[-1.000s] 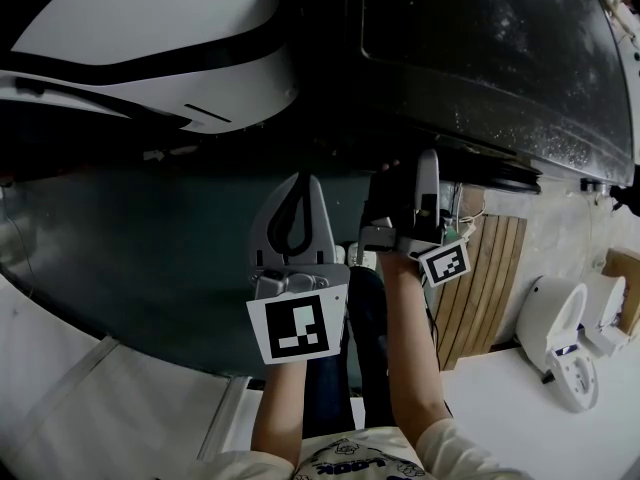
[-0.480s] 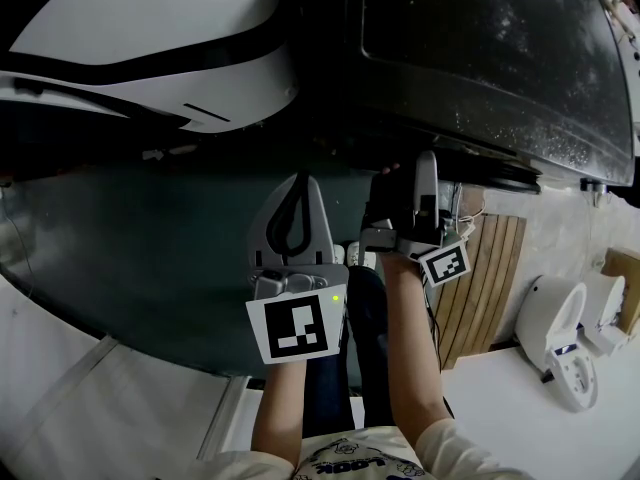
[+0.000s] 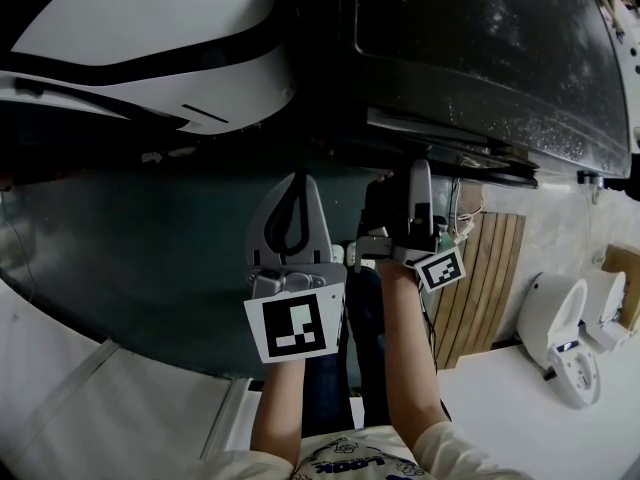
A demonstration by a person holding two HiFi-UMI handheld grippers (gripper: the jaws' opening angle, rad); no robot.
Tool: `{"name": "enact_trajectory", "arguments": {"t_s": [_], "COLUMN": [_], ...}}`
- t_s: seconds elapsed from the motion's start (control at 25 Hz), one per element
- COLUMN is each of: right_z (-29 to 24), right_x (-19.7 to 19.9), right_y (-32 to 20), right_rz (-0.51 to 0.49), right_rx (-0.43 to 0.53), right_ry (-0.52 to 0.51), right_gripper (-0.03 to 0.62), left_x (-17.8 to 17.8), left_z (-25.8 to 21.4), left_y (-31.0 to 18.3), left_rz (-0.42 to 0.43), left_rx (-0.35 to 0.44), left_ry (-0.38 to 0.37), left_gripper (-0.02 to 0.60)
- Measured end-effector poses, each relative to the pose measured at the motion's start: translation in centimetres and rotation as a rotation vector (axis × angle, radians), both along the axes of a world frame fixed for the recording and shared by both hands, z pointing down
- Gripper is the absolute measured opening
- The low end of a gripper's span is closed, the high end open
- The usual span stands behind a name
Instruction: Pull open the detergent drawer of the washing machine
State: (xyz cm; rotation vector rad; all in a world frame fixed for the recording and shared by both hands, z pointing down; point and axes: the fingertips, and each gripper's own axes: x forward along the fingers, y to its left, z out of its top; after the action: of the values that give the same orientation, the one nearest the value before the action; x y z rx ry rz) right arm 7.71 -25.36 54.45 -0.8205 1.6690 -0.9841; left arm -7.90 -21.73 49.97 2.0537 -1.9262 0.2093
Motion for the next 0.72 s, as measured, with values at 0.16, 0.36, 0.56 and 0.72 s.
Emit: {"name": "enact_trajectory", "arguments": {"t_s": [0.16,0.36,0.56,0.72], "right_z": [0.1,0.1,0.0,-0.1], "right_x": [0.1,0.1,0.3,0.3], "right_y": [1.0,2.4,3.8,5.0], "right_rz": [-0.002,0.004,0.012,0.017], "right_rx": [-0.003,-0.009,-0.019,-0.020], "right_ry": [-0.004,-0.015,-0.021,-0.026], "right_gripper": [0.129,0.129,0.129,0.129], "left_x": [0.2,0.4,0.5,0.5], "left_z": [-0.3,-0.7,-1.0,-1.3], "left_y": [0.5,1.2,2.2,2.7], "left_rz": [0.004,0.015,0.021,0.031], "left_rx": [0.005,0.014,0.016,0.020], "left_ry": [0.001,-0.001,0.000,0.001], "left_gripper": [0.014,0.014,0.014,0.014]}}
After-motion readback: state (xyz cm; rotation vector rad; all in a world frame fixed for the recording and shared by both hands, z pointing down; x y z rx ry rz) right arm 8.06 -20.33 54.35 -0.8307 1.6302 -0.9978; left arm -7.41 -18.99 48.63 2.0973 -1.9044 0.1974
